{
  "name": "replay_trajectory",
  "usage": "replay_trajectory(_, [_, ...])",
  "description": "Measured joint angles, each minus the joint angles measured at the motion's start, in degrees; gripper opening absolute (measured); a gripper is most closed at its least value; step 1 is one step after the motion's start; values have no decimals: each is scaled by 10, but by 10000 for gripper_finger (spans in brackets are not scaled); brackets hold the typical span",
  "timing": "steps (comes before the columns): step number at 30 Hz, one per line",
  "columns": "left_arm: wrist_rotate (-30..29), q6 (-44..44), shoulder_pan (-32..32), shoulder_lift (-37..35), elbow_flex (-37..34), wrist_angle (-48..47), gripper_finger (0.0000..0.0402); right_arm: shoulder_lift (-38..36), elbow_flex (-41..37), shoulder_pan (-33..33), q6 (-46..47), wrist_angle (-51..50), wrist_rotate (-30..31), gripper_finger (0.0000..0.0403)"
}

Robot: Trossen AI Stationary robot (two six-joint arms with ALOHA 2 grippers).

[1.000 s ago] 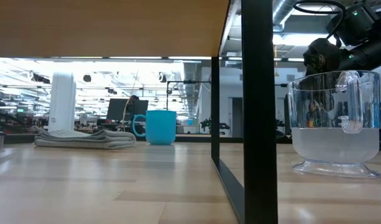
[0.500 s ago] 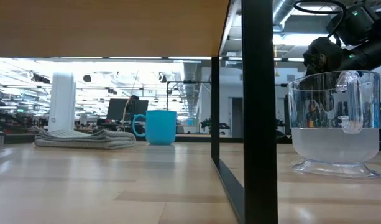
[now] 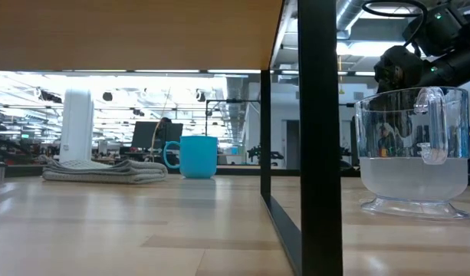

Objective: Stack small to large cups/mugs on shelf
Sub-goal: Put the blue mug on the shelf

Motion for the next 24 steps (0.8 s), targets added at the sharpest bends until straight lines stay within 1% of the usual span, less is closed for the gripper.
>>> replay_trajectory(6, [-4, 30, 0, 0, 45, -13, 186, 0, 0, 0, 0, 0, 0, 27])
replay_trajectory(8, [-16, 42, 0, 0, 68, -20, 186, 0, 0, 0, 0, 0, 0, 27])
replay_trajectory(11, [-66, 66, 0, 0, 107, -62, 186, 0, 0, 0, 0, 0, 0, 27])
replay_trajectory(13, [-118, 82, 0, 0, 129, -92, 186, 0, 0, 0, 0, 0, 0, 27])
replay_trajectory(15, [-170, 115, 0, -2, 140, -90, 186, 0, 0, 0, 0, 1, 0, 27])
replay_trajectory(17, [-207, 156, 1, -8, 146, -88, 186, 0, 0, 0, 0, 1, 0, 27])
replay_trajectory(19, [-246, 179, 10, -15, 154, -90, 186, 0, 0, 0, 0, 0, 0, 27])
replay_trajectory(21, [-265, 211, 26, -25, 154, -90, 186, 0, 0, 0, 0, 0, 0, 27])
replay_trajectory(24, [-268, 257, 64, -38, 154, -90, 186, 0, 0, 0, 0, 0, 0, 27])
